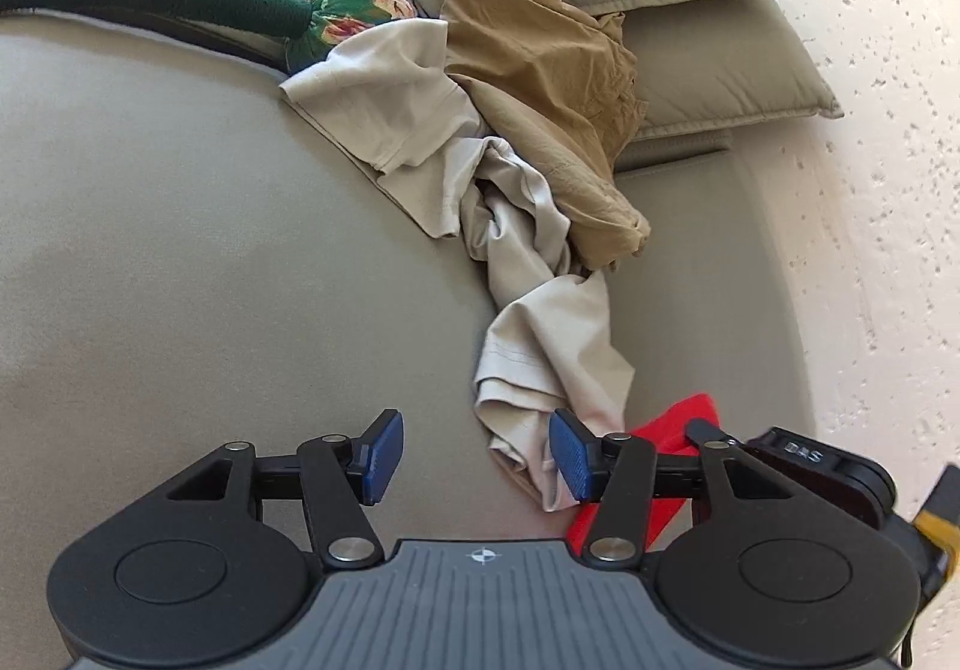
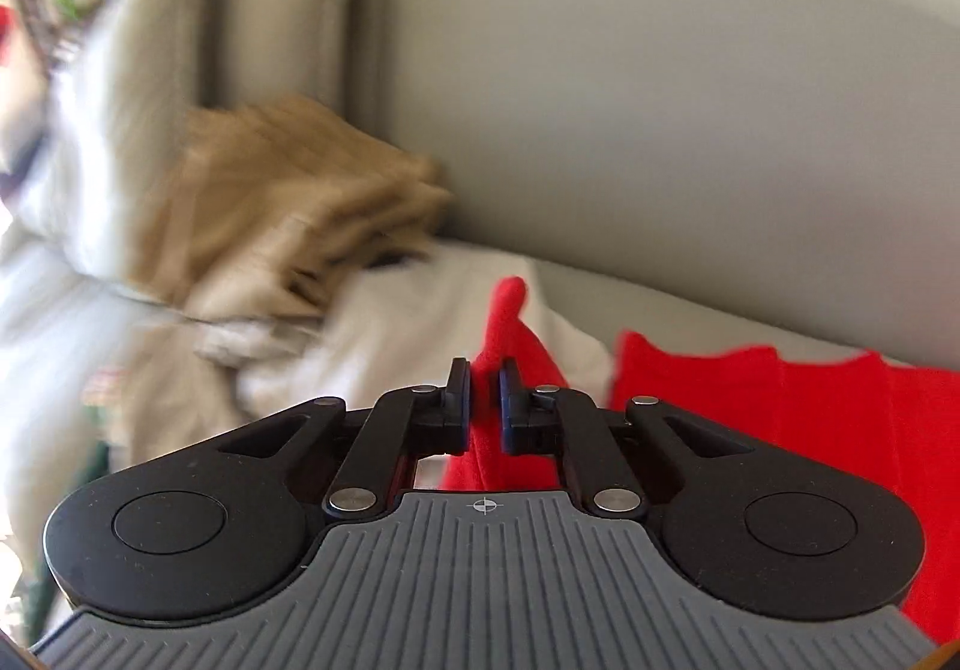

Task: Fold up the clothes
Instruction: 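Lift the red shirt with both grippers toward the beige clothes pile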

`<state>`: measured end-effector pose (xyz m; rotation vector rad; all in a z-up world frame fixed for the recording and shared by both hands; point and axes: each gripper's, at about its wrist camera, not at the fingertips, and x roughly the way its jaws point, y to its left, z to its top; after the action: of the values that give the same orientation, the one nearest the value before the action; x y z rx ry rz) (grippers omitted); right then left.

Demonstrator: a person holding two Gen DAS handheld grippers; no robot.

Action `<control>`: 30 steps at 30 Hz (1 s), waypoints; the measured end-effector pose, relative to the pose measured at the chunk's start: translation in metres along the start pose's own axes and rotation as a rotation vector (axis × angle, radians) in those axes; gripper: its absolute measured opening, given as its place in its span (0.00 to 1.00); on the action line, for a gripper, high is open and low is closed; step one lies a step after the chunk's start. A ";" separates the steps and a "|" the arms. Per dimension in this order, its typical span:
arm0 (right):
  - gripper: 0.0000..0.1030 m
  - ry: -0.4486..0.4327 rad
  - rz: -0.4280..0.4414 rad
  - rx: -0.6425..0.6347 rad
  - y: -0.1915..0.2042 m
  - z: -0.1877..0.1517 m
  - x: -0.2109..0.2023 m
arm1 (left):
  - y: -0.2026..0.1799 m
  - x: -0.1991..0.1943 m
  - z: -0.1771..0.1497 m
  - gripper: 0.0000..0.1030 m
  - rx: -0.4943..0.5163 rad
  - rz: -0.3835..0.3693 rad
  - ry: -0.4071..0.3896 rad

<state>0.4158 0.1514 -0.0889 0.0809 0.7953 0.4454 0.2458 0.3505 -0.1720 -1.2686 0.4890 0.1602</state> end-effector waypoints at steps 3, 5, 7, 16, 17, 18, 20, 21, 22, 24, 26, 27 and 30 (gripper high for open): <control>0.09 0.001 0.297 0.014 -0.009 0.009 -0.037 | 0.013 0.004 0.000 0.61 -0.158 -0.210 0.044; 0.09 0.036 0.478 0.036 -0.010 0.014 -0.058 | 0.024 0.009 -0.002 0.62 -0.301 -0.386 0.080; 0.09 0.070 0.594 0.059 -0.011 0.015 -0.070 | 0.031 0.012 -0.004 0.64 -0.395 -0.501 0.088; 0.09 0.186 0.874 0.165 -0.002 0.005 -0.088 | 0.030 0.030 -0.014 0.66 -0.527 -0.849 0.175; 0.09 0.192 0.889 0.178 -0.002 0.004 -0.088 | 0.028 0.030 -0.014 0.65 -0.519 -0.870 0.175; 0.09 0.194 0.887 0.185 -0.003 0.004 -0.087 | 0.026 0.028 -0.013 0.62 -0.507 -0.882 0.169; 0.09 0.197 0.882 0.196 -0.005 0.002 -0.085 | 0.023 0.024 -0.012 0.51 -0.484 -0.906 0.156; 0.09 0.198 0.878 0.202 -0.007 0.002 -0.084 | 0.022 0.022 -0.012 0.40 -0.472 -0.918 0.150; 0.09 0.199 0.875 0.209 -0.010 0.002 -0.083 | 0.020 0.020 -0.012 0.36 -0.461 -0.921 0.143; 0.09 0.191 0.867 0.230 -0.014 0.001 -0.083 | 0.017 0.019 -0.011 0.24 -0.440 -0.916 0.127; 0.09 0.177 0.838 0.240 -0.020 0.003 -0.082 | 0.014 0.017 -0.011 0.16 -0.422 -0.908 0.104; 0.09 0.173 0.823 0.245 -0.023 0.003 -0.082 | 0.014 0.015 -0.011 0.10 -0.413 -0.907 0.089; 0.09 0.185 0.767 0.253 -0.030 0.001 -0.078 | 0.016 0.007 -0.011 0.04 -0.379 -0.909 0.048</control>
<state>0.3795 0.0918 -0.0427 0.6009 0.9886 1.0850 0.2428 0.3438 -0.1915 -1.7534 -0.1212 -0.5679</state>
